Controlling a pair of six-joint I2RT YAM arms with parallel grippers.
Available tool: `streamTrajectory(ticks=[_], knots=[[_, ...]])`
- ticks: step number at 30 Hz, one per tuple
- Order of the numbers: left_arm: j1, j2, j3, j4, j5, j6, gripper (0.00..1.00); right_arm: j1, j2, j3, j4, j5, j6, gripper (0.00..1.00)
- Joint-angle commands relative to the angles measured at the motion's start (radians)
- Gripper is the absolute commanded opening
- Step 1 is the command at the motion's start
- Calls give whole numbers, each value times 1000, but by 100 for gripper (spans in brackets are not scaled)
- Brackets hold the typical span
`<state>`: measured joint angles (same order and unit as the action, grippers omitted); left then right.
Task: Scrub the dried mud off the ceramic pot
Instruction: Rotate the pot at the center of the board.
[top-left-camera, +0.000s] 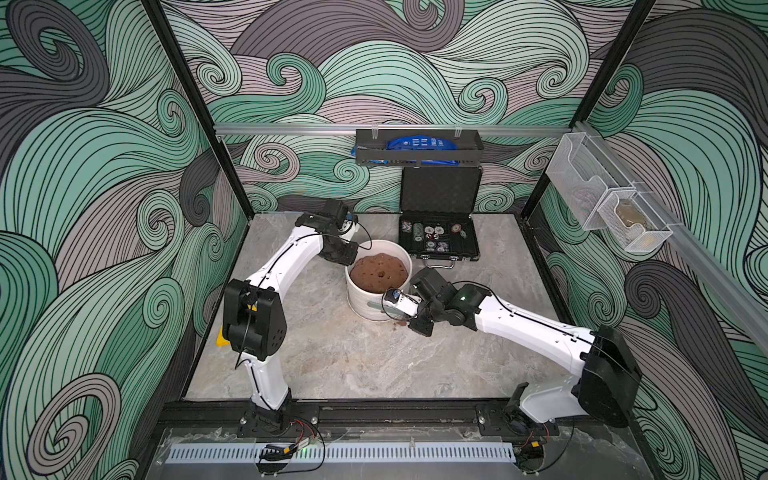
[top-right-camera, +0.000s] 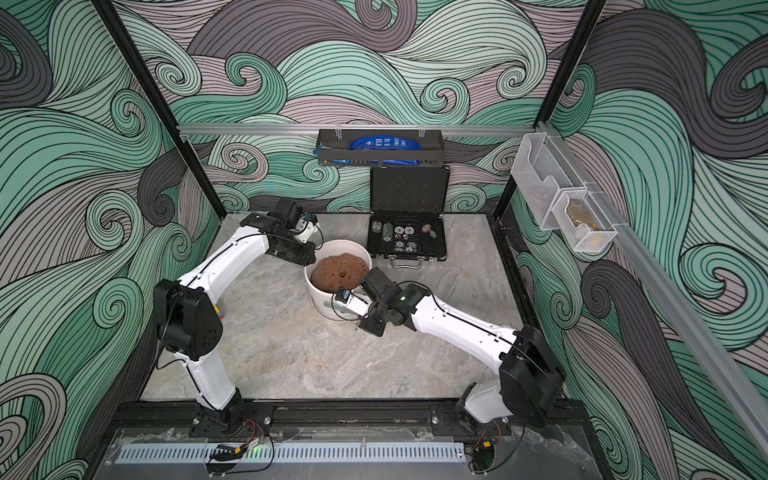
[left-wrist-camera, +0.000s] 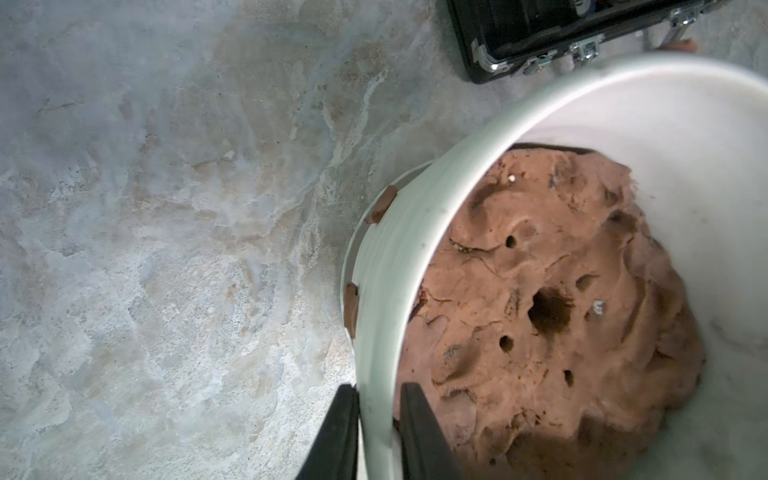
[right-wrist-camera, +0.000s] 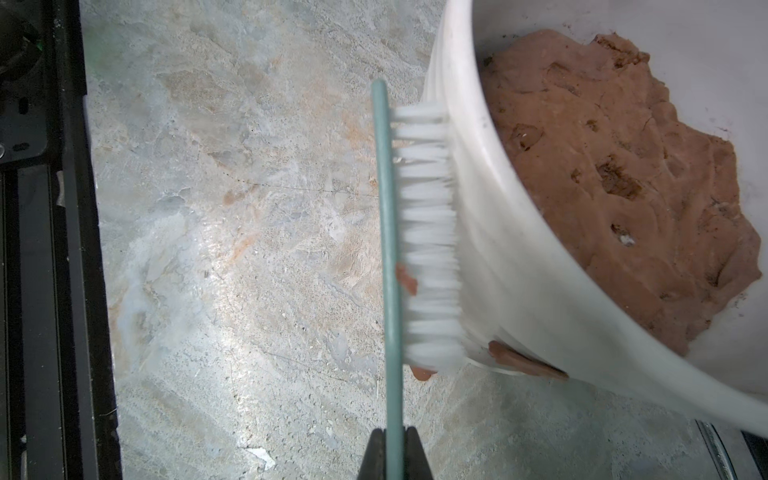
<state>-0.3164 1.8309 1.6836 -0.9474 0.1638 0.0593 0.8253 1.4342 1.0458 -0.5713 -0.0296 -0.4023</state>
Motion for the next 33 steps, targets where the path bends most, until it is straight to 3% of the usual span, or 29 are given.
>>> streamTrajectory(ticks=[1, 8, 11, 14, 17, 26, 33], knots=[[14, -1, 53, -88, 35, 93, 23, -1, -13, 1, -8, -11, 1, 0], [14, -9, 128, -119, 77, 87, 29, -2, -38, 12, -30, -51, -4, 0], [14, -24, 143, -122, 77, 62, 39, -2, -46, 16, -42, -78, -10, 0], [14, -43, 153, -163, 59, -28, 52, 0, -61, 11, -60, -120, -14, 0], [8, -82, 135, -191, 16, -157, 58, 8, -78, 11, -98, -163, -29, 0], [-97, -246, -65, -163, -184, -541, 60, 10, -78, 19, -152, -88, -23, 0], [-197, -204, -89, -175, -227, -698, 56, 11, -69, 7, -141, -64, -13, 0]])
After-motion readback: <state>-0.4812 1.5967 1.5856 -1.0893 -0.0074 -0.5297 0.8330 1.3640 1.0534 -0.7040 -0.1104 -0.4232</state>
